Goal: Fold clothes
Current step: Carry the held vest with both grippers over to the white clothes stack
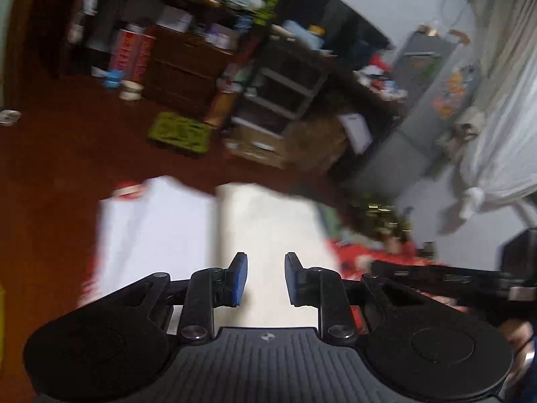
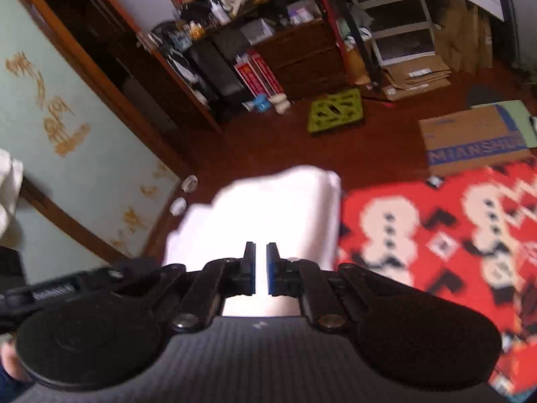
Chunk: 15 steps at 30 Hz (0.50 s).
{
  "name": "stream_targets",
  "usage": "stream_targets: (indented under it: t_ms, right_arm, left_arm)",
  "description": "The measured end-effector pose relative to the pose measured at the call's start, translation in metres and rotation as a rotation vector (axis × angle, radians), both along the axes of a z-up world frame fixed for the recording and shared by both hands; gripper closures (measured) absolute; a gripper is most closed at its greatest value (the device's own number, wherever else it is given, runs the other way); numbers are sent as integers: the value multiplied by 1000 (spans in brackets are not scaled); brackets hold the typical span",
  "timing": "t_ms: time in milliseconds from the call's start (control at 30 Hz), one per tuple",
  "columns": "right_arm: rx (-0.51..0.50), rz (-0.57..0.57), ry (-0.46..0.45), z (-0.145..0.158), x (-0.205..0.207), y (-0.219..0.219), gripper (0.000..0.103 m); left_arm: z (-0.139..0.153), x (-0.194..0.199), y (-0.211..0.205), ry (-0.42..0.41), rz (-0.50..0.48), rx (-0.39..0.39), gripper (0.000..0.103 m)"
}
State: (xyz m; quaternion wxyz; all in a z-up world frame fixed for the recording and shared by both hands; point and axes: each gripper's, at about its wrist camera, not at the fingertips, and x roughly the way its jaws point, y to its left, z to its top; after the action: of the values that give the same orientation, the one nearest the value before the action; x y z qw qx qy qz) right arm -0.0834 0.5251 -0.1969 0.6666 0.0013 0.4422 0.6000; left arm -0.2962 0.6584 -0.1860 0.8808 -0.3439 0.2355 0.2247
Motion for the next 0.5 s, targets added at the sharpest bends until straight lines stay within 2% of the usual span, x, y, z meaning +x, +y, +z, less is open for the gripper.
stream_targets:
  t_ms: [100,200,333,367,400,500]
  right_arm:
    - [-28,19,35,-11,6,23,96]
    - [-61,37,63,-25,13,38,96]
    - [-75,39,21,-38,22,37,97]
    - [-73,34,19,-38,25,36,101]
    - [-72,29,17,-38,28,36,97]
    - [-50,33,10,-35,30,44,97]
  left_arm:
    - [-14,36,16,19,-8,-18,82]
    - [-33,52,29,36,-3,-65,87]
    - [-44,42,33,56,3,-71,95]
    - [-45,37,35,49,9,-78,96]
    - [-46,31,36,43,14,-84,97]
    - [-43,31,41,-34,17,-129,96]
